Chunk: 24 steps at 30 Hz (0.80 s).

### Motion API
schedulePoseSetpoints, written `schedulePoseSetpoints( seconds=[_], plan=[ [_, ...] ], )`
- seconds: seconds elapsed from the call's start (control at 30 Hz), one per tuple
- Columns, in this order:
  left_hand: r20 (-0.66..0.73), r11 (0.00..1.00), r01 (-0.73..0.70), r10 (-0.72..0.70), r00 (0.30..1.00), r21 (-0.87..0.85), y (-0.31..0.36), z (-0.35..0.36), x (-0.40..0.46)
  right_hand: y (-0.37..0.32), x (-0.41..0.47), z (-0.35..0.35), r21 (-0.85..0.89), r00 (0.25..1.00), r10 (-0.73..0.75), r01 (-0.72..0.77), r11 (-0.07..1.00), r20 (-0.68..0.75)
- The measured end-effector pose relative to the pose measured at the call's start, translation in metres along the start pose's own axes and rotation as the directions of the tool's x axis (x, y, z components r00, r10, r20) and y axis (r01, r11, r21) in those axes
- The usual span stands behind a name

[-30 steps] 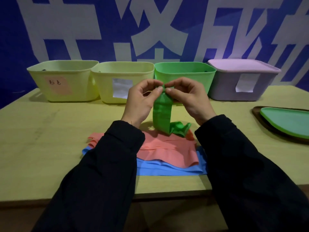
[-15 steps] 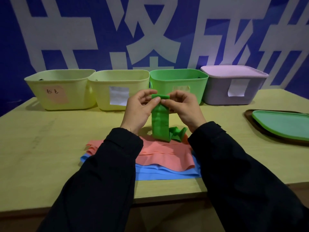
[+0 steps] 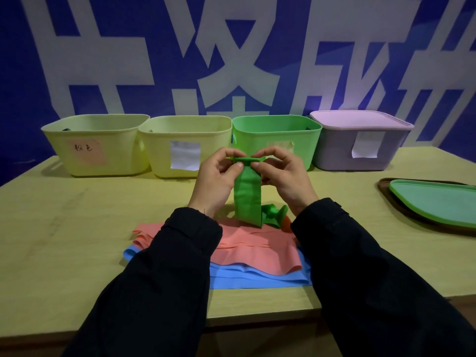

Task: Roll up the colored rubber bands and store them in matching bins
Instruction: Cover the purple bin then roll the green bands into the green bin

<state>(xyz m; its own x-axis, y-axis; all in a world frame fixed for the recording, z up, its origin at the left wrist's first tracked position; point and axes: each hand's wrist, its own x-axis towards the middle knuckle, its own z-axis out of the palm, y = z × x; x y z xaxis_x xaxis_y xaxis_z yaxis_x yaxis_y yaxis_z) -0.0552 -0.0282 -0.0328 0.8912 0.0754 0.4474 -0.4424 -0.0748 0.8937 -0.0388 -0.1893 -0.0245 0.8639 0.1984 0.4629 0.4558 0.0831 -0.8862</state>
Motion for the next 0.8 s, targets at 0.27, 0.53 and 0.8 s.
schedulePoseSetpoints(
  seconds=[0.27,0.53,0.8],
  plan=[
    [-0.007,0.997,-0.079,0.079,0.997,-0.023,0.007,0.0,-0.004,-0.001,0.001,0.0,0.058,1.0,-0.025,0.024,0.998,0.012],
    [-0.065,0.99,-0.143,0.143,0.987,0.016,0.013,0.003,-0.002,-0.005,0.004,-0.005,0.01,0.997,-0.061,0.061,0.998,0.035],
    [-0.042,0.99,-0.133,0.135,0.99,0.04,0.014,0.004,-0.006,-0.006,0.003,-0.005,-0.056,0.996,-0.084,0.086,0.995,0.043]
  ],
)
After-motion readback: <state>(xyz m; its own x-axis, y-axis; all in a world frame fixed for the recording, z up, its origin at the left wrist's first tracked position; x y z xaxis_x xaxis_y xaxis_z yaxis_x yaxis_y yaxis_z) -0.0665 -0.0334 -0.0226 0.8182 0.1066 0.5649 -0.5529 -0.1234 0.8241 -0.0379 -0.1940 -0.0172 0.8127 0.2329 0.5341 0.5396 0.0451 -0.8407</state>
